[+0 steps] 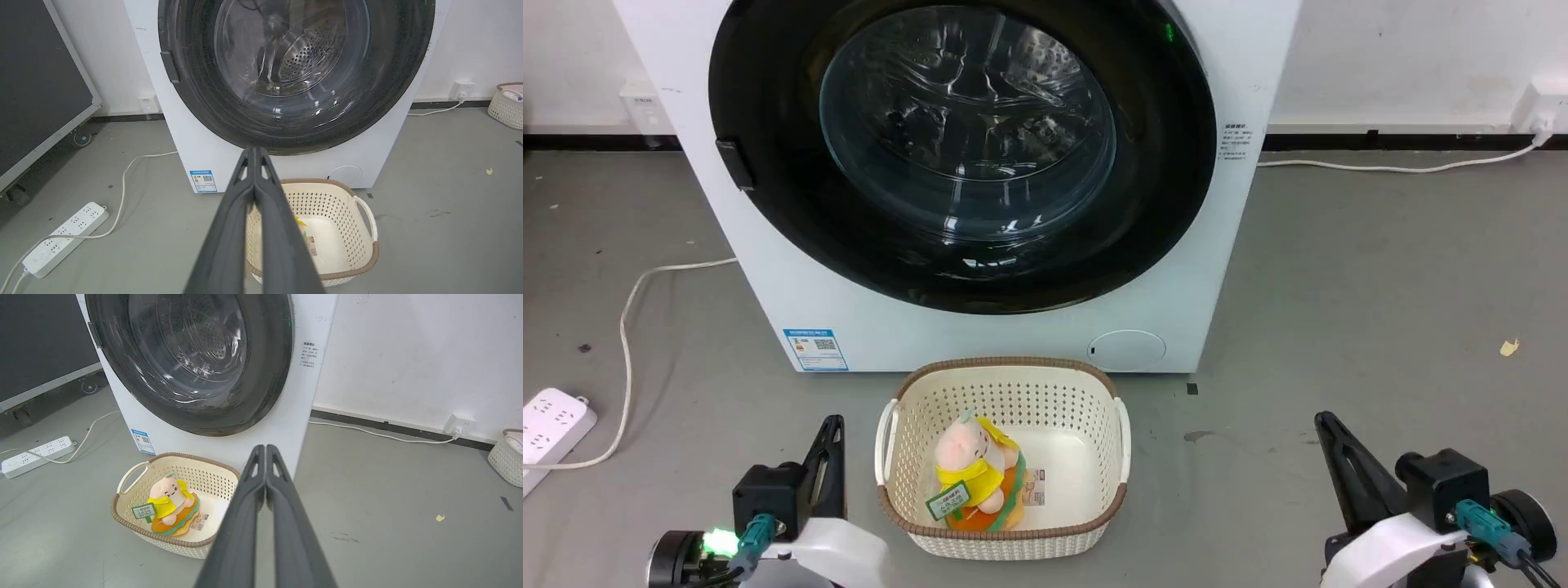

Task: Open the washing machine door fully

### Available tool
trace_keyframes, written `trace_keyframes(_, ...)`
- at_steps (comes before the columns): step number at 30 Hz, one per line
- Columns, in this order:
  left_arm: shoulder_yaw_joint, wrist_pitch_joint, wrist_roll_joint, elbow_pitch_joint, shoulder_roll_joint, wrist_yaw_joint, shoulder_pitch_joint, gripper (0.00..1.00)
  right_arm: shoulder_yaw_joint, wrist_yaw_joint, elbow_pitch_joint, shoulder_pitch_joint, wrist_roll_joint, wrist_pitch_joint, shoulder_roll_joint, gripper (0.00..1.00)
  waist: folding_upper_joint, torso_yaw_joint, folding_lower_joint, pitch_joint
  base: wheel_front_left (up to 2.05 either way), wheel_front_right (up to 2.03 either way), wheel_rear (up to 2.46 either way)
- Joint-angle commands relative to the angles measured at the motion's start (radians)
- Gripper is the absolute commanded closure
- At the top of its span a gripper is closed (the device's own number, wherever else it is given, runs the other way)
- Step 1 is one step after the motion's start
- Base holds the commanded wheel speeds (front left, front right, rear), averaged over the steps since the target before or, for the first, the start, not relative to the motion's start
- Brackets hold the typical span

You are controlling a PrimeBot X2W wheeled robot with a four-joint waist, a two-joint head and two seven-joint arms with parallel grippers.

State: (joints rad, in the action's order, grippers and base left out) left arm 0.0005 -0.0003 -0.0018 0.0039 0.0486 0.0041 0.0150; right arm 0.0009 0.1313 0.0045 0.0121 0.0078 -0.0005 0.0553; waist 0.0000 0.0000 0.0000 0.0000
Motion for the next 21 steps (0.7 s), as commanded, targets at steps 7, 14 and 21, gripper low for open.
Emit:
trace_keyframes(7, 0.000, 0.000, 0.002, -0.004, 0.002, -0.004, -0.015, 1.00, -0.001, -0.001, -0.005, -0.012, -0.008, 0.000, -0.005, 1.00, 0.0000, 0.000, 0.0000, 0.000, 0.00, 0.00, 0.00)
trace_keyframes(14, 0.000, 0.000, 0.002, -0.004, 0.002, -0.004, -0.015, 1.00, -0.001, -0.001, -0.005, -0.012, -0.008, 0.000, -0.005, 1.00, 0.0000, 0.000, 0.0000, 0.000, 0.00, 0.00, 0.00)
trace_keyframes(21, 0.000, 0.000, 0.002, -0.004, 0.002, -0.004, -0.015, 1.00, -0.001, -0.001, -0.005, -0.012, -0.008, 0.000, -0.005, 1.00, 0.0000, 0.000, 0.0000, 0.000, 0.00, 0.00, 0.00)
